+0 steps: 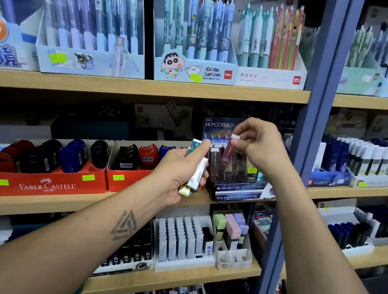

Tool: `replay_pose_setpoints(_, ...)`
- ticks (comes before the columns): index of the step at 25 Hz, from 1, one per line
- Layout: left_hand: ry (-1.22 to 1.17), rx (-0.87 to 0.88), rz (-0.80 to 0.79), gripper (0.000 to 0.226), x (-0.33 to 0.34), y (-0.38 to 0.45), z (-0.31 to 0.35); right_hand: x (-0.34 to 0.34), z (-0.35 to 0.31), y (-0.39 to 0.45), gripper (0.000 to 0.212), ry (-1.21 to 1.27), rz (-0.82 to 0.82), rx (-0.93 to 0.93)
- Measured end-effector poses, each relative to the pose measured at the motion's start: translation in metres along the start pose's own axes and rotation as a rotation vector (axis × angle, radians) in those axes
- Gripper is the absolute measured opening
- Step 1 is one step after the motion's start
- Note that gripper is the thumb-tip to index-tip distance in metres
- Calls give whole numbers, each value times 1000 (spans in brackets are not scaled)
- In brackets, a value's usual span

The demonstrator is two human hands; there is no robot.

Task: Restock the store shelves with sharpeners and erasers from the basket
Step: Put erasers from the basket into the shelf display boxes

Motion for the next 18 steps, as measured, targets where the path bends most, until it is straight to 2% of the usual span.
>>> replay_pose_setpoints(5, -33, 24, 15, 39, 0, 1, -2, 0, -7, 1, 25, -116, 6, -39)
replay_pose_setpoints(9, -44, 98, 25, 34, 4, 2, -3, 15, -5, -4, 18, -290, -137, -30)
replay_pose_setpoints(11, -42, 149, 44, 34, 6, 5, -3, 17, -7, -7, 15, -361, -117, -34)
replay_pose_setpoints(13, -34, 192, 79, 33, 8, 7, -2, 8, -18, -8, 11, -224, -93, -26)
replay_pose_setpoints(14, -34, 210, 97, 32, 10, 8, 0, 3, -24, -9, 6, -81, -149, -3)
replay_pose_setpoints(15, -38, 229, 111, 31, 12, 8, 1, 2, -31, -13, 10, 18, -262, 29)
replay_pose_setpoints(17, -68, 251, 119, 31, 18, 6, 4, 4, -38, -24, 24, 28, -458, 69)
replay_pose_setpoints(18, -82, 254, 122, 31, 21, 6, 4, 6, -37, -27, 27, 29, -482, 76)
Point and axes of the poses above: each hand's wrist, its own y-axis towards the middle knuckle, its own x-axis out of the palm, z = x × y, the point moved 3 cm from there along y, towards the middle knuckle, and after that the axes turned 6 degrees about y, right-handed, at the moved point
